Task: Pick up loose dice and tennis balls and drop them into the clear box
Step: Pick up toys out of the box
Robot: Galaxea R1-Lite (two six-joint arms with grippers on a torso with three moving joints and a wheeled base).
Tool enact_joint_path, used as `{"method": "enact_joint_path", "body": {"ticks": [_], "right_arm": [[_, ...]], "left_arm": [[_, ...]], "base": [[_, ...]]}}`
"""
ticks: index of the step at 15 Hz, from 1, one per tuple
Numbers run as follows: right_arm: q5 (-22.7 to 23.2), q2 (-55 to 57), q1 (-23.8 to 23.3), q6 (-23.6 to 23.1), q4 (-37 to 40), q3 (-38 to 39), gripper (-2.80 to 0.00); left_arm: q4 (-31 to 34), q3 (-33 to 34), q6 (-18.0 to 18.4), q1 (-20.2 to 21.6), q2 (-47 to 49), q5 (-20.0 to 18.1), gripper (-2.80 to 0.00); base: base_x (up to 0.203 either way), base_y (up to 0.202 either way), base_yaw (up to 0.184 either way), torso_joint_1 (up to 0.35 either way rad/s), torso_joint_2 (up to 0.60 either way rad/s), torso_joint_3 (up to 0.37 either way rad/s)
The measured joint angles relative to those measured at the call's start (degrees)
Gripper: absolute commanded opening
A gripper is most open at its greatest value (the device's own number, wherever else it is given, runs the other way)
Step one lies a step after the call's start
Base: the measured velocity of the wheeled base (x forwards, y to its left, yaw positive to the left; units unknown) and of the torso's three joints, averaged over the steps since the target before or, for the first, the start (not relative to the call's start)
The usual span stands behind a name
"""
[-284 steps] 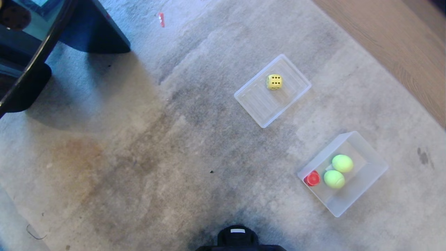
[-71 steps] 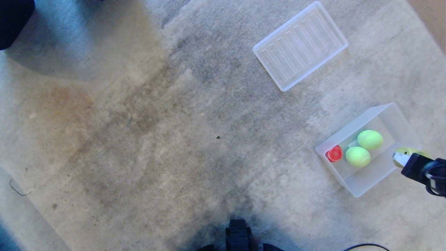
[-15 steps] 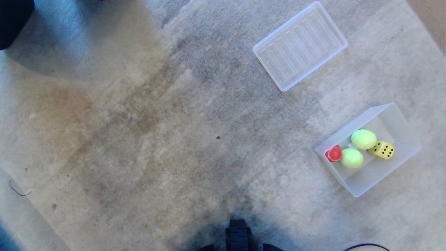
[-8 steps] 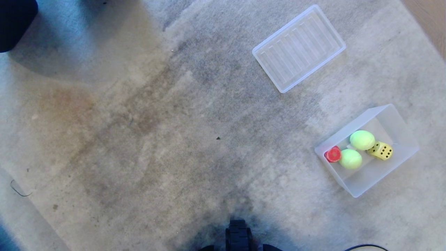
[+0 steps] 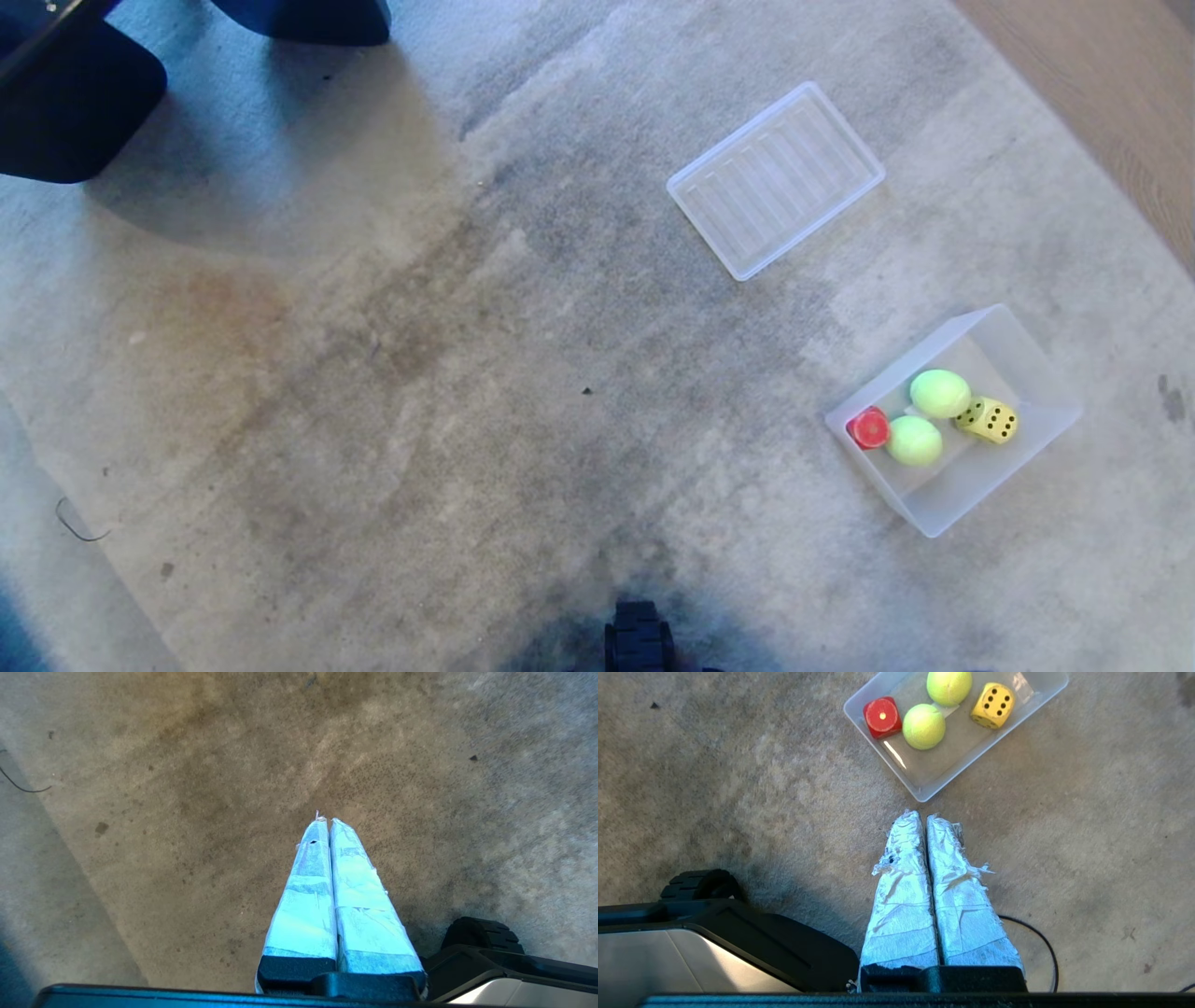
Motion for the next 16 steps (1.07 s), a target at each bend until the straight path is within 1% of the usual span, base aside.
{"method": "enact_joint_path", "body": {"ticks": [16], "right_arm": [[0.0,0.0,0.0,0.0,0.0,0.0,-2.80]], "left_arm": [[0.0,0.0,0.0,0.0,0.0,0.0,-2.80]], "base": [[0.000,0.000,0.000,0.003,0.00,0.202]]}}
